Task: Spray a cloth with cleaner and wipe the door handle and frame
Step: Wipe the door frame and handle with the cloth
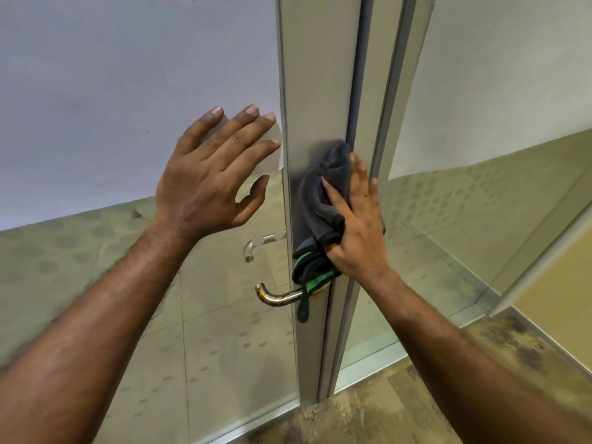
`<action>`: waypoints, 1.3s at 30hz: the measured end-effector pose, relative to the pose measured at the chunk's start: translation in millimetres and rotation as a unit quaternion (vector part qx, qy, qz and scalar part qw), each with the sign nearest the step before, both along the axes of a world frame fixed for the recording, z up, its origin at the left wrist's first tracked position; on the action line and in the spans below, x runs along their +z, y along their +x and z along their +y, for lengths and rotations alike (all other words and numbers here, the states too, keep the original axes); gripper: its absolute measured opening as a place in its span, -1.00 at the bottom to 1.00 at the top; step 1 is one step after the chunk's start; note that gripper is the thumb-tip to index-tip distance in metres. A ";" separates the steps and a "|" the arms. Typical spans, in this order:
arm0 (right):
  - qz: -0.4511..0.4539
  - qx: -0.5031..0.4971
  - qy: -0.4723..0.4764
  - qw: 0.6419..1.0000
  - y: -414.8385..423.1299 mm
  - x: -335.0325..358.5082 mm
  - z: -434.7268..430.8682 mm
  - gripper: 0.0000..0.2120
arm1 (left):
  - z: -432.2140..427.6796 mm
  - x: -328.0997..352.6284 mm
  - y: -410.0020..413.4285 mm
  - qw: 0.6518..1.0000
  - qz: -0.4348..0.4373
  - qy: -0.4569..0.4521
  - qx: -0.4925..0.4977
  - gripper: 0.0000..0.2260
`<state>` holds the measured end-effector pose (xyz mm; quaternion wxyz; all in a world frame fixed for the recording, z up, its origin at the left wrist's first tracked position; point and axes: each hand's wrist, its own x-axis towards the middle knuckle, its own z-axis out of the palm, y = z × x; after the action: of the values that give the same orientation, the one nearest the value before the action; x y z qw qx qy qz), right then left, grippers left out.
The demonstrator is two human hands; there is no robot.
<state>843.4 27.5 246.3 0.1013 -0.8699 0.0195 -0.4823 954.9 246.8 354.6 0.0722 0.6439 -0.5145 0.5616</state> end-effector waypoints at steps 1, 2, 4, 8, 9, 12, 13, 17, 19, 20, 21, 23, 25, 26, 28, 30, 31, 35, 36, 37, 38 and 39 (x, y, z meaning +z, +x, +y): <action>-0.014 0.013 0.020 1.000 4.3 4.6 8.0 -0.24 | 0.2 -0.2 0.3 1.000 0.001 0.000 -0.001 -0.63; -0.024 0.029 0.033 0.999 8.7 8.8 15.6 -0.22 | 0.3 -0.5 0.4 1.000 0.002 -0.001 -0.001 -0.63; -0.022 0.053 0.026 0.998 15.9 13.9 24.4 -0.17 | -0.2 -0.9 0.2 1.000 0.006 -0.001 -0.003 -0.63; 0.059 0.108 -0.095 0.988 11.0 -0.3 23.3 -0.17 | 3.0 -1.7 0.7 1.000 0.008 0.000 -0.003 -0.63; 0.083 0.115 -0.125 0.982 5.5 -8.7 20.4 -0.19 | 3.6 -2.5 0.5 1.000 0.007 0.003 -0.003 -0.63; 0.113 0.070 -0.142 0.981 -13.3 -29.8 0.4 -0.30 | 1.0 -3.8 0.8 1.000 0.007 0.009 -0.005 -0.64; 0.101 0.042 -0.123 0.986 -17.6 -29.8 -5.2 -0.34 | 2.7 -2.6 -0.3 1.000 0.003 0.002 -0.003 -0.64; 0.042 -0.032 -0.033 0.998 -15.4 -24.4 -2.4 -0.37 | 0.2 0.8 0.1 1.000 -0.001 -0.001 -0.006 -0.65; 0.023 -0.025 0.005 0.999 -7.7 -23.9 12.7 -0.25 | 0.1 0.5 0.5 1.000 0.001 0.001 -0.002 -0.65; 0.020 -0.012 0.029 0.999 -3.7 -22.2 19.1 -0.19 | 0.2 0.3 0.7 1.000 0.001 0.002 0.000 -0.65; 0.019 0.003 0.047 0.999 0.2 -19.9 24.0 -0.14 | 0.4 0.5 0.4 1.000 0.001 0.003 0.002 -0.65; 0.032 0.038 0.041 0.998 6.1 -15.9 30.8 -0.13 | 0.3 0.6 -0.1 1.000 0.004 0.005 0.003 -0.65; 0.071 0.076 -0.027 0.994 6.9 -19.3 36.1 -0.17 | 0.5 -0.4 -0.4 1.000 0.007 -0.001 -0.001 -0.65; 0.092 0.099 -0.069 0.988 4.8 -23.5 37.5 -0.20 | 0.7 -0.7 -0.3 1.000 0.007 -0.005 -0.004 -0.66; 0.128 0.146 -0.123 0.973 -2.5 -33.6 34.5 -0.28 | 1.0 -0.5 0.1 1.000 0.005 -0.006 -0.008 -0.66; 0.141 0.170 -0.137 0.965 -10.7 -40.6 28.5 -0.39 | 1.2 0.0 0.7 1.000 0.004 -0.001 -0.007 -0.66; 0.140 0.168 -0.138 0.966 -14.2 -43.5 25.4 -0.42 | 1.3 0.0 0.7 1.000 0.005 0.000 -0.007 -0.67; 0.087 0.069 -0.020 0.994 -22.8 -53.3 16.6 -0.40 | 1.6 0.2 1.4 1.000 0.006 0.002 -0.004 -0.67; 0.070 0.046 0.043 0.996 -24.3 -53.1 15.2 -0.37 | 1.9 0.5 1.3 1.000 0.006 0.002 -0.002 -0.67; 0.057 0.035 0.084 0.994 -24.4 -51.5 14.2 -0.35 | 1.8 0.4 0.9 1.000 0.006 0.002 0.001 -0.68; 0.049 0.030 0.099 0.993 -22.4 -49.8 14.3 -0.35 | 1.3 0.3 0.2 1.000 0.006 0.001 0.004 -0.68; 0.050 0.029 0.102 0.993 -19.0 -48.0 16.6 -0.34 | 0.9 0.3 -0.4 1.000 0.007 0.002 0.005 -0.68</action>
<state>824.4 44.2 198.3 0.2022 -0.8782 0.0481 -0.4307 954.5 247.7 354.9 0.0714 0.6507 -0.5117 0.5564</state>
